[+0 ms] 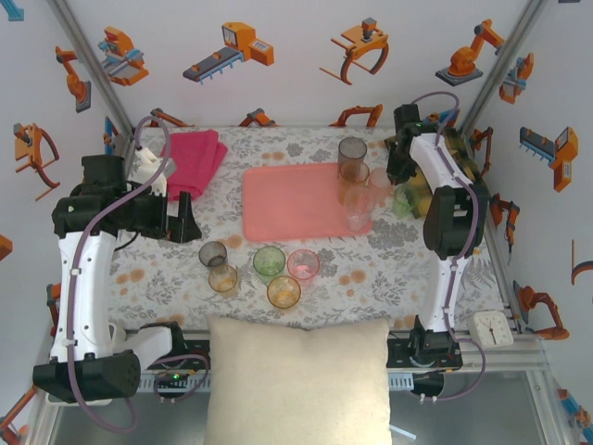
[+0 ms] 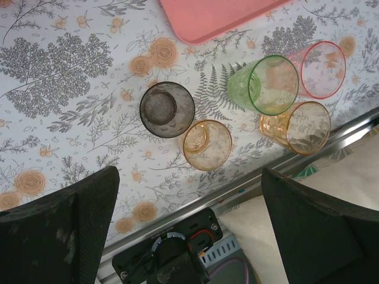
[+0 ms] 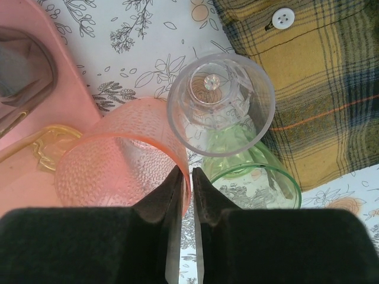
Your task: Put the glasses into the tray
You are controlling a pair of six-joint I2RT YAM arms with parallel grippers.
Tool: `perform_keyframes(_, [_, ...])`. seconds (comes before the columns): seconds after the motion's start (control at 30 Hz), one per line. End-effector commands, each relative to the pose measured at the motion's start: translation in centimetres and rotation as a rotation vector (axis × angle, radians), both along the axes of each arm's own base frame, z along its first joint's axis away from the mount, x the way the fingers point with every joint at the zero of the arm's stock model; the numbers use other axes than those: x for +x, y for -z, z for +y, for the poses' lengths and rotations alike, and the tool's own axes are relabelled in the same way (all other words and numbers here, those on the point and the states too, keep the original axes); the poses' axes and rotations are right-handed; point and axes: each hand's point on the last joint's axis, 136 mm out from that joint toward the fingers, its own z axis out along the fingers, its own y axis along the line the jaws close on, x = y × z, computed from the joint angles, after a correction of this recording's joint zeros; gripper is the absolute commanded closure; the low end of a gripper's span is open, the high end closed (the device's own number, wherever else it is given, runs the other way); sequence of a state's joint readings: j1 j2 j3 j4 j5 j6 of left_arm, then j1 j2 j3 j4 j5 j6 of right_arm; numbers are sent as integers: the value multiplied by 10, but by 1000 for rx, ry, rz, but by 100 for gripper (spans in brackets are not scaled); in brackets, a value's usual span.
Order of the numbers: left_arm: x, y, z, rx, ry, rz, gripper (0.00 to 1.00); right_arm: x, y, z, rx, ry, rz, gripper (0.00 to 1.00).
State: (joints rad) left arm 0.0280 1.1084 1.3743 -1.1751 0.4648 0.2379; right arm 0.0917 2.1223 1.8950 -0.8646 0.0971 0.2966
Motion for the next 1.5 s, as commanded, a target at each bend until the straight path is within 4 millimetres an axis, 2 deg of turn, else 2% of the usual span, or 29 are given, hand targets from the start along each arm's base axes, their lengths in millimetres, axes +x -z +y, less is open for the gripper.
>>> perform_keyframes(0.0, [-4,-1,-1,-19,-7,5,3,-1,-3,-5,-6,-2,-5,87])
perform_keyframes(0.3, [-3,-7,-2,-30,-4,-3,3,0,-19,-3,9,-11,-31,100])
perform_keyframes(1.1, [-4,-13,-4,-40,-2,-21,3,-7,-72,-5,34,-20,-105,100])
perform_keyframes(1.47, [-4,-16,-5,-45,2,-28,3,-16,-115,-14,13,-22,-163,100])
